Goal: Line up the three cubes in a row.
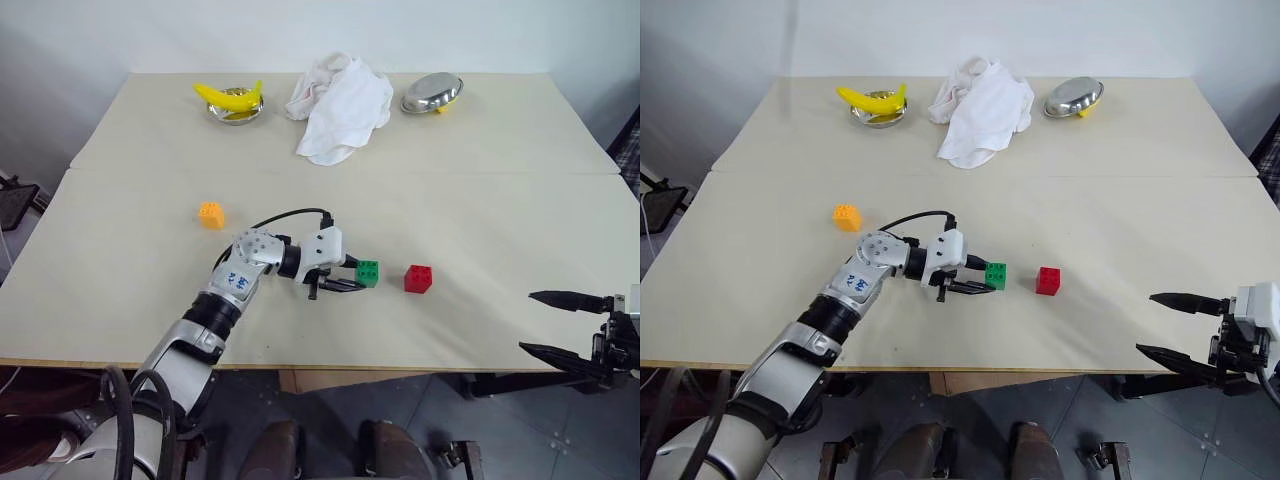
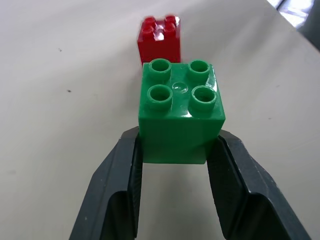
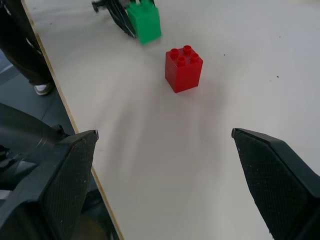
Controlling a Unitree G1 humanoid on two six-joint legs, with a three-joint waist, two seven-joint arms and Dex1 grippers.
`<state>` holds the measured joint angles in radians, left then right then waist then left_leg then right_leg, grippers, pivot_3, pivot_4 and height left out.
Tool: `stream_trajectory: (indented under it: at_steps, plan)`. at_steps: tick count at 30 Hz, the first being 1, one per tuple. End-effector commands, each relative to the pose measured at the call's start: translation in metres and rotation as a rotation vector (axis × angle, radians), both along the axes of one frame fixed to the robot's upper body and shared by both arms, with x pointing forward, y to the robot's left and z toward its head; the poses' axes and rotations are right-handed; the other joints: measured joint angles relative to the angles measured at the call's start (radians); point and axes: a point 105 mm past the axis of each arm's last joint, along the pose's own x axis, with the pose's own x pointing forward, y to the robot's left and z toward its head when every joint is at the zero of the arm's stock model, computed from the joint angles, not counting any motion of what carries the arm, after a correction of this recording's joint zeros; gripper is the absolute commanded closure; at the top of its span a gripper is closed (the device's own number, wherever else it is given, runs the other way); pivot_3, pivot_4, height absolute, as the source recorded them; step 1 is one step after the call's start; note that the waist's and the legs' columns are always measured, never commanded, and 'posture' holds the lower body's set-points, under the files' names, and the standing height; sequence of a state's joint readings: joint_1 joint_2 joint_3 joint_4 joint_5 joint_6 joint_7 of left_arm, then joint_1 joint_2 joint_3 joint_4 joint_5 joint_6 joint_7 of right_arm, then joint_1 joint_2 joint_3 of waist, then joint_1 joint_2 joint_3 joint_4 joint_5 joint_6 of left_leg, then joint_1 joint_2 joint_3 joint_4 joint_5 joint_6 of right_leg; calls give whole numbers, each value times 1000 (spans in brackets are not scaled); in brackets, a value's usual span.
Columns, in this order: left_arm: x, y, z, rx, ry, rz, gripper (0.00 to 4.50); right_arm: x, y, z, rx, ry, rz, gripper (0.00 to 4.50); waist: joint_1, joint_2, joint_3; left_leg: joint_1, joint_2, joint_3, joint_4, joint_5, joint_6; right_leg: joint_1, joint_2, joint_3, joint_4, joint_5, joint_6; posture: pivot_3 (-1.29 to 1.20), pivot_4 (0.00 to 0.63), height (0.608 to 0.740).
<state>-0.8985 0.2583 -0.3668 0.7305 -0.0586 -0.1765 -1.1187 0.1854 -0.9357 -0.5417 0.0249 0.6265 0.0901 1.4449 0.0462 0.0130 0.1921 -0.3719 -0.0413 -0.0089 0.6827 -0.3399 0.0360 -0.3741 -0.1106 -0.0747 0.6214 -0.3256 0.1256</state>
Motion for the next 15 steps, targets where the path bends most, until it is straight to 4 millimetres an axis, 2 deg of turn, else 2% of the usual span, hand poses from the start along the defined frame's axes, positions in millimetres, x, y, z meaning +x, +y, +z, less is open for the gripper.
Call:
stream_trajectory:
  at_steps: [1, 7, 15]
  plan:
    - [2, 1, -1, 27, -5, -27, 3011, -4, 4, 14, 20, -52, -10, 0, 0, 0, 0, 0, 0, 0, 0, 0, 0, 0, 0, 0, 0, 0, 0, 0, 150, 740]
    - [4, 9, -4, 46, 25, -26, 3011, -8, 6, 15, 33, -47, -23, 0, 2, -2, 1, 0, 0, -1, 1, 0, 0, 0, -2, 0, 0, 0, 0, 0, 150, 740]
    - [12, 12, -7, 14, 72, 84, 3011, -7, 0, 8, 21, -37, -1, 0, 2, -2, 1, 0, 0, -1, 1, 0, 0, 0, -2, 0, 1, 0, 0, 0, 150, 740]
